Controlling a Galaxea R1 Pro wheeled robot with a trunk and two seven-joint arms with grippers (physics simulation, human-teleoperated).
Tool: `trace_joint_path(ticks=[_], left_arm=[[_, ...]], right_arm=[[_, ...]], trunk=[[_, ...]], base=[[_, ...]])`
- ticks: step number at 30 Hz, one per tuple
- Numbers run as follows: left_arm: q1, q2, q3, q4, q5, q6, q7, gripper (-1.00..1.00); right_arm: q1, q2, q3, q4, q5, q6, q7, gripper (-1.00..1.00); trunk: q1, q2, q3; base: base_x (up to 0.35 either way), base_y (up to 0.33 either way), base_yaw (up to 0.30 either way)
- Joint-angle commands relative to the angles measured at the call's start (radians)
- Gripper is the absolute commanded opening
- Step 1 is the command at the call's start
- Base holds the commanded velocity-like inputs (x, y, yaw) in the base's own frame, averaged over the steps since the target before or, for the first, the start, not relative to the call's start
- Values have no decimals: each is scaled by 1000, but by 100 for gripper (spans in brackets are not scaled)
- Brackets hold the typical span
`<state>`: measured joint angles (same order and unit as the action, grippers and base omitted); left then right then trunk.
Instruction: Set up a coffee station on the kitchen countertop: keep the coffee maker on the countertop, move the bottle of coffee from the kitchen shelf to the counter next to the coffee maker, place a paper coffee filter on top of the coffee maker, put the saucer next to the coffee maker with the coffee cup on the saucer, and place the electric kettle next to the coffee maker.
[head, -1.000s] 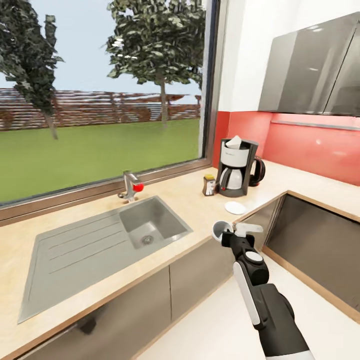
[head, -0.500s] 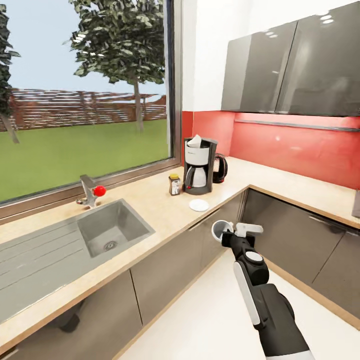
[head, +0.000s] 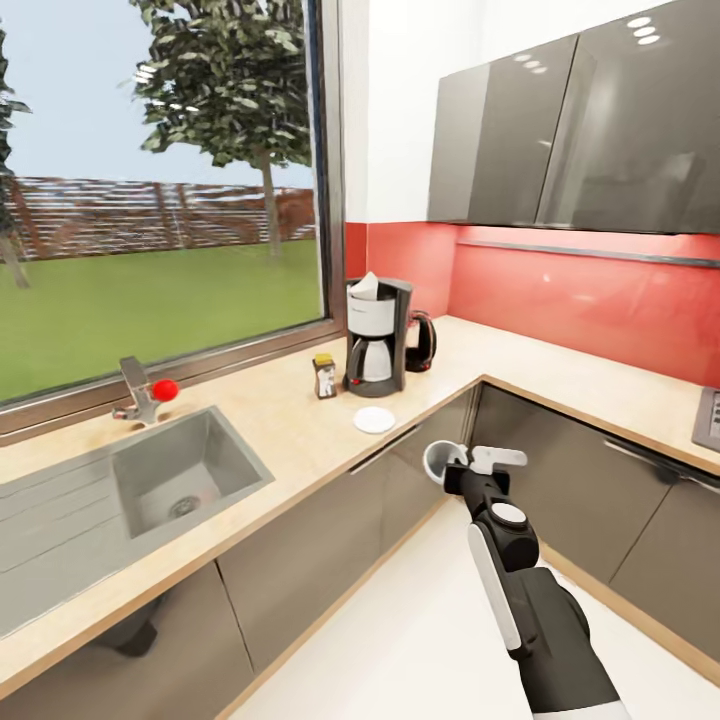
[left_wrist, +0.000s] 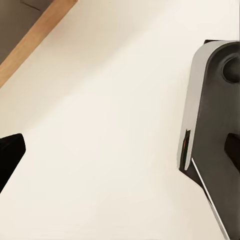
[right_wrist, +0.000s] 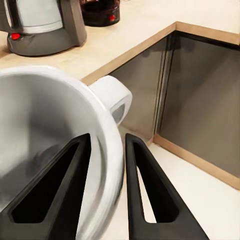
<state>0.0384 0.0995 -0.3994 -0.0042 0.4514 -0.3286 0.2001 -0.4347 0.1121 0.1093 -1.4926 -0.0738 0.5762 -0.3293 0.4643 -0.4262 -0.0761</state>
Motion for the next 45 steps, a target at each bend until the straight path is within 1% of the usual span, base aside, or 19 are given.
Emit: trace_joint_path(ticks=[1, 19, 27, 35, 38, 42, 45], left_arm=[[0, 0, -9, 0, 6, -3, 4, 100], [0, -1, -7, 0, 6, -3, 4, 100], [0, -1, -7, 0, 6, -2, 3, 100], [0, -3, -8, 0, 6, -3, 3, 100], [0, -2, -8, 0, 6, -3, 3, 100], [0, -1, -7, 0, 6, -2, 4, 100], [0, -1, -6, 0, 6, -1, 4, 100]], right_arm=[[-1, 0, 2, -1, -7, 4, -9, -100], [-1, 4, 5, 3, -7, 4, -10, -100], [-1, 6, 6, 3, -8, 4, -10, -100], [-1, 6, 6, 3, -8, 4, -10, -100], [-1, 6, 6, 3, -8, 4, -10, -100], [-1, 6, 6, 4, -7, 4, -9, -100], [-1, 5, 6, 5, -7, 4, -9, -100]], trunk=[[1, -2, -2], [1, -2, -2], [1, -2, -2], [1, -2, -2], [1, -2, -2], [1, -2, -2], [1, -2, -2]], base=[[278, -156, 0], [328, 5, 3], [317, 68, 233], [267, -149, 277], [115, -247, 205], [18, -251, 37], [2, -68, 12]])
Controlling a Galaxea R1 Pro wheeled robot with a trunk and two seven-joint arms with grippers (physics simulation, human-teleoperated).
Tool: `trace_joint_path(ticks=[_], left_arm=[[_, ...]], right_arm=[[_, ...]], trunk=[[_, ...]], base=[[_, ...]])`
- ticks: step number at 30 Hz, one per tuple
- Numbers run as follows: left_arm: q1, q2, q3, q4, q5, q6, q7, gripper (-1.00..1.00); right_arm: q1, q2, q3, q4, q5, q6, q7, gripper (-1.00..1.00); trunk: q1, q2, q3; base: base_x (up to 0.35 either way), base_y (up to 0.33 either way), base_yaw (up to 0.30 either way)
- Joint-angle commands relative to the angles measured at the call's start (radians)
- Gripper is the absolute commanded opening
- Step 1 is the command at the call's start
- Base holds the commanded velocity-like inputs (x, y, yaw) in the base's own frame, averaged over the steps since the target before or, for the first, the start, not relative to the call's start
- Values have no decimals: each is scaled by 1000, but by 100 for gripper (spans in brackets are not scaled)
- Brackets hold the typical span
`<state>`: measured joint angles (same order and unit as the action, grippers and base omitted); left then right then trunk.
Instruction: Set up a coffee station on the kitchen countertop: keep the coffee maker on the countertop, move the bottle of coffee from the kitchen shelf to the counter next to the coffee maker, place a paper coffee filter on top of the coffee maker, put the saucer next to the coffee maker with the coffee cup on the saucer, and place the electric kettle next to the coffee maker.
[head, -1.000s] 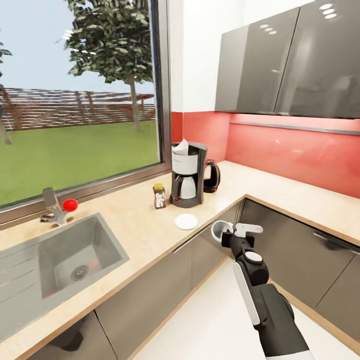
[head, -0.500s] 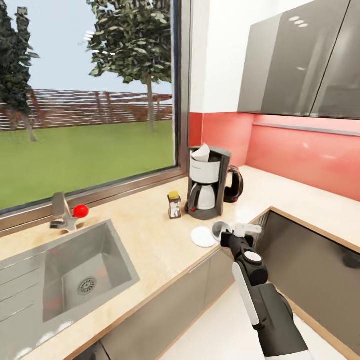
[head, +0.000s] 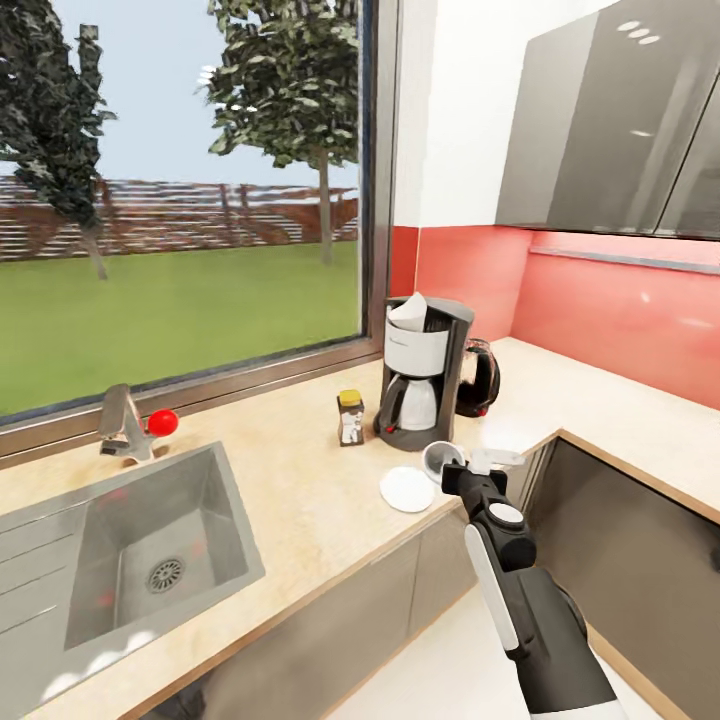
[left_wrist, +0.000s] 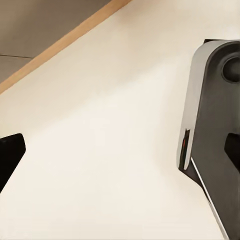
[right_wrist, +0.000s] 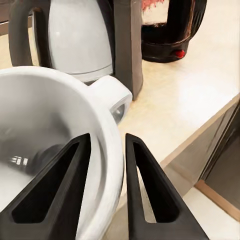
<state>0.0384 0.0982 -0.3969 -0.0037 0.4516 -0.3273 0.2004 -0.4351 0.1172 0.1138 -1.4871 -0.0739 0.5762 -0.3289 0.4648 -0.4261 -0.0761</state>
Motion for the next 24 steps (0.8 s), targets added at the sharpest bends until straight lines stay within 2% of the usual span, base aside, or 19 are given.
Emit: trace_joint_path(ticks=[1, 6, 12, 16, 24], left_arm=[[0, 0, -8, 0, 6, -3, 4, 100], [0, -1, -9, 1, 6, -3, 4, 100], [0, 0, -8, 1, 7, -3, 4, 100], [0, 0, -9, 1, 7, -3, 4, 100], [0, 0, -8, 1, 7, -1, 4, 100]], right_arm=[[-1, 0, 2, -1, -7, 4, -9, -100], [-1, 0, 3, 1, -7, 4, -10, -100], [-1, 0, 3, 2, -7, 4, -10, -100], [-1, -5, 1, 6, -3, 5, -9, -100], [-1, -3, 6, 88, -5, 4, -7, -100]], trunk=[[1, -2, -2], [1, -2, -2], [1, -2, -2], [1, -2, -2], [1, -2, -2]], base=[[1, -17, 72], [0, -17, 218], [0, -238, 265], [22, -148, 43], [1, -6, 2]])
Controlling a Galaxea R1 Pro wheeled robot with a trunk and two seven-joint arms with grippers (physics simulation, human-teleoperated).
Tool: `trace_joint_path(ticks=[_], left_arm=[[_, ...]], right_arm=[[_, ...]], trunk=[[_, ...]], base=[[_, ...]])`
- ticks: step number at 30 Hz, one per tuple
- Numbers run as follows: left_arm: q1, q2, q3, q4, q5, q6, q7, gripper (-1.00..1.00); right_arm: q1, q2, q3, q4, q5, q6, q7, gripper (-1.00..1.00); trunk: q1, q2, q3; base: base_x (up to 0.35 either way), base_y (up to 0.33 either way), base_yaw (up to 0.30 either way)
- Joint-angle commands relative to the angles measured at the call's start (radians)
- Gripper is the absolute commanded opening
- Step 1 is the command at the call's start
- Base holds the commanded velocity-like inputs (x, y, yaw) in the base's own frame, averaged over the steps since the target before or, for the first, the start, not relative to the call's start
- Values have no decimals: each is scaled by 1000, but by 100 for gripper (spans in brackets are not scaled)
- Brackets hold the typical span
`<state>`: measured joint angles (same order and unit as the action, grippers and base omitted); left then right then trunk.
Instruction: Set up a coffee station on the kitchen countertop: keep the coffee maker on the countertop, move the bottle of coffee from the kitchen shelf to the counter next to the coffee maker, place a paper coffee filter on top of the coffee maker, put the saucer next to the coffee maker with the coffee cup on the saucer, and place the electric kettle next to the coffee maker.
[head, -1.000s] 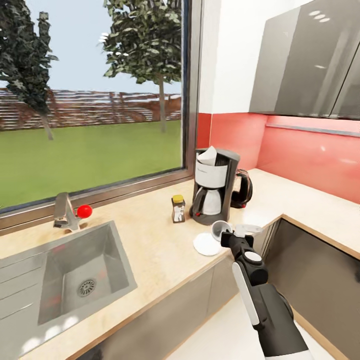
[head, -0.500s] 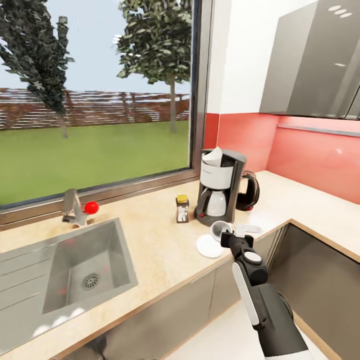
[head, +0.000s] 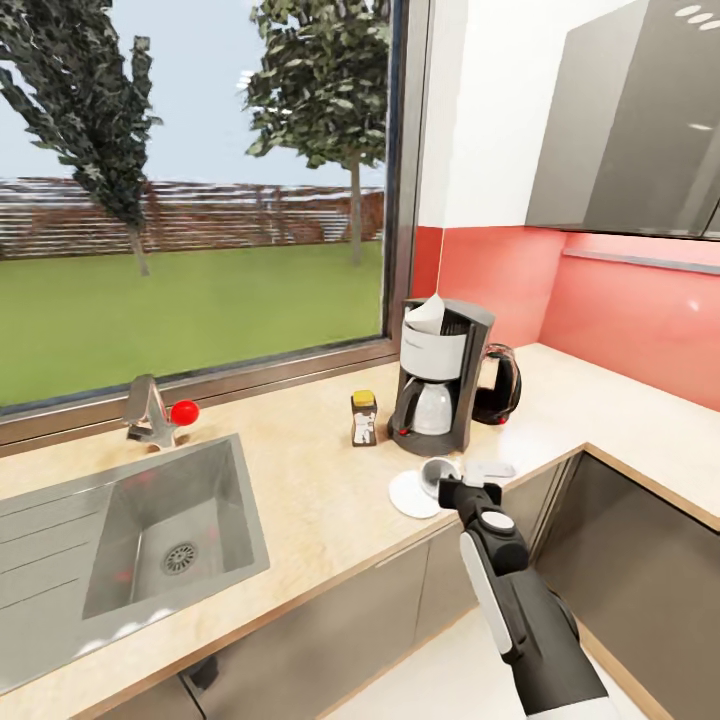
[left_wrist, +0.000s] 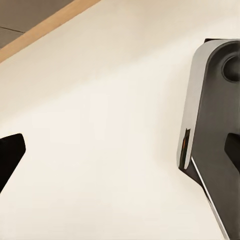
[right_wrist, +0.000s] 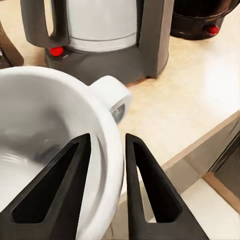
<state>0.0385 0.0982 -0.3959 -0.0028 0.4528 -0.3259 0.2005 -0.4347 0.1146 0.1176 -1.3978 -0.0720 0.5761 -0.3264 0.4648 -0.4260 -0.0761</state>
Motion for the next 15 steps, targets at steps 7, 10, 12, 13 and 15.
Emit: trace_joint_path(ticks=[7, 10, 12, 13, 15], left_arm=[[0, 1, -8, 0, 8, -1, 4, 100], [0, 1, -8, 0, 9, -1, 4, 100], [0, 2, -7, 0, 9, -1, 4, 100], [0, 2, -7, 0, 9, -1, 4, 100], [0, 2, -7, 0, 9, -1, 4, 100]], right_arm=[[-1, 0, 2, 1, -8, 4, -10, -100], [-1, 0, 2, 1, -8, 4, -10, -100], [-1, 0, 3, 0, -8, 4, -10, -100], [-1, 0, 5, 1, -8, 3, -10, -100], [-1, 0, 9, 1, -8, 2, -11, -100]], trunk=[[1, -2, -2], [1, -2, -2], [1, -2, -2], [1, -2, -2], [1, -2, -2]], base=[[14, 6, 0], [168, 132, 0], [113, 98, 38], [45, 39, 158], [8, 7, 243]])
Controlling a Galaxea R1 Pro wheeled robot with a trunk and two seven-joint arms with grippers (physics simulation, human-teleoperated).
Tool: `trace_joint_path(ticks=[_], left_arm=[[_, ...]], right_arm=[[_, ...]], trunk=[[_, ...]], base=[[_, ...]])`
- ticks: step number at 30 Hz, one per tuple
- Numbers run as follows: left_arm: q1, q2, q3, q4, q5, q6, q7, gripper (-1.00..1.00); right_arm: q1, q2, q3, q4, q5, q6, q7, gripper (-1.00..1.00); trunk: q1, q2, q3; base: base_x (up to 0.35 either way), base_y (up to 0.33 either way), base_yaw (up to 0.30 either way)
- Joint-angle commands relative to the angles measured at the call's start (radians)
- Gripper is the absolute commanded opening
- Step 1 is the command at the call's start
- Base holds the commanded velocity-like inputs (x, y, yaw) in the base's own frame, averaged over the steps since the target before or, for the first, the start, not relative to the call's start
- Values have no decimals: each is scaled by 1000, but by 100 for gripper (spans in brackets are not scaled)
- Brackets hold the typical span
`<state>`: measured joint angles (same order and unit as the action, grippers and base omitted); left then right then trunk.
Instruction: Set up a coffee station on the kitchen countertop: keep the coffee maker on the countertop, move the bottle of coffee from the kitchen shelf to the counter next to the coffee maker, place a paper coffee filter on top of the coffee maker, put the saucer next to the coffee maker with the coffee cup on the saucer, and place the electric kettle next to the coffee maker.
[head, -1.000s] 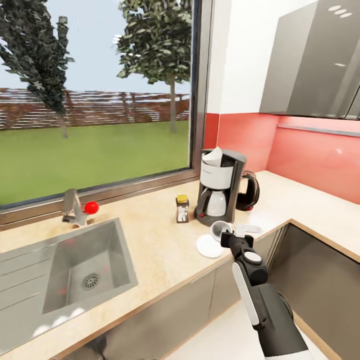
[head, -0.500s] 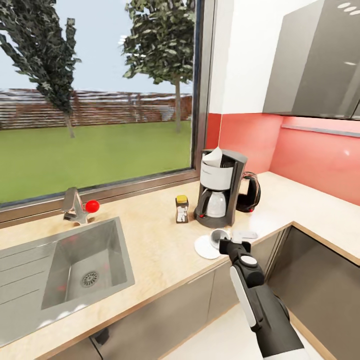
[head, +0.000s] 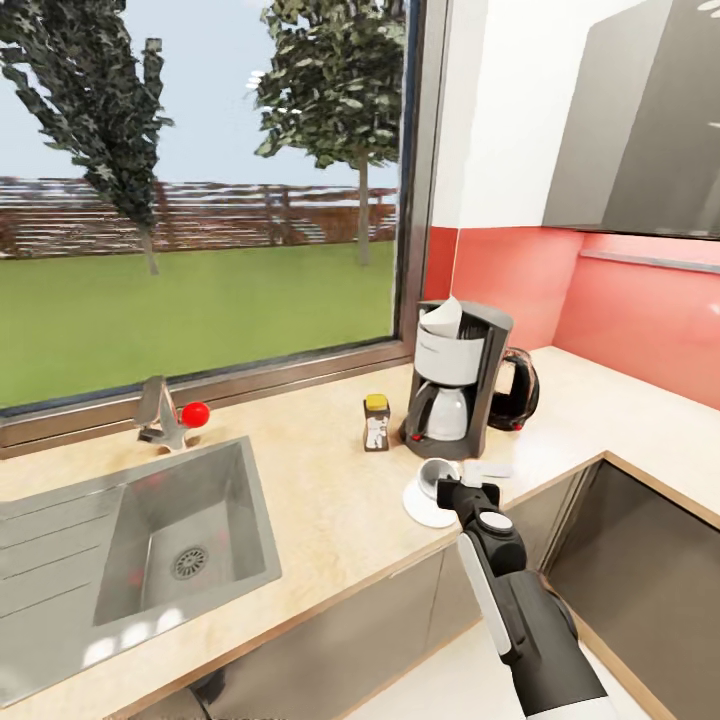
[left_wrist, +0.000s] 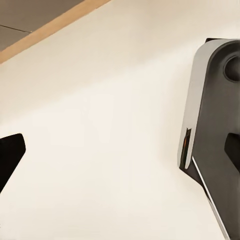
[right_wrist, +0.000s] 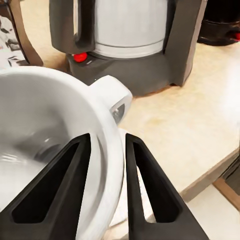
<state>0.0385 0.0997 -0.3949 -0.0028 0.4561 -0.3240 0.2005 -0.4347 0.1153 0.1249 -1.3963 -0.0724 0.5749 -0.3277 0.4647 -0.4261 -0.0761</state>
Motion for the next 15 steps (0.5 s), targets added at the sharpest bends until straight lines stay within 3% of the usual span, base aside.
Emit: trace_joint_path(ticks=[1, 15], left_arm=[[0, 0, -9, 0, 6, -3, 4, 100], [0, -1, -9, 1, 7, -1, 4, 100]], right_arm=[[-1, 0, 2, -1, -7, 4, -10, -100], [-1, -3, -4, 59, -6, 3, -10, -100]], trunk=[[1, -2, -2], [1, -2, -2]], base=[[3, 3, 128], [0, 0, 14]])
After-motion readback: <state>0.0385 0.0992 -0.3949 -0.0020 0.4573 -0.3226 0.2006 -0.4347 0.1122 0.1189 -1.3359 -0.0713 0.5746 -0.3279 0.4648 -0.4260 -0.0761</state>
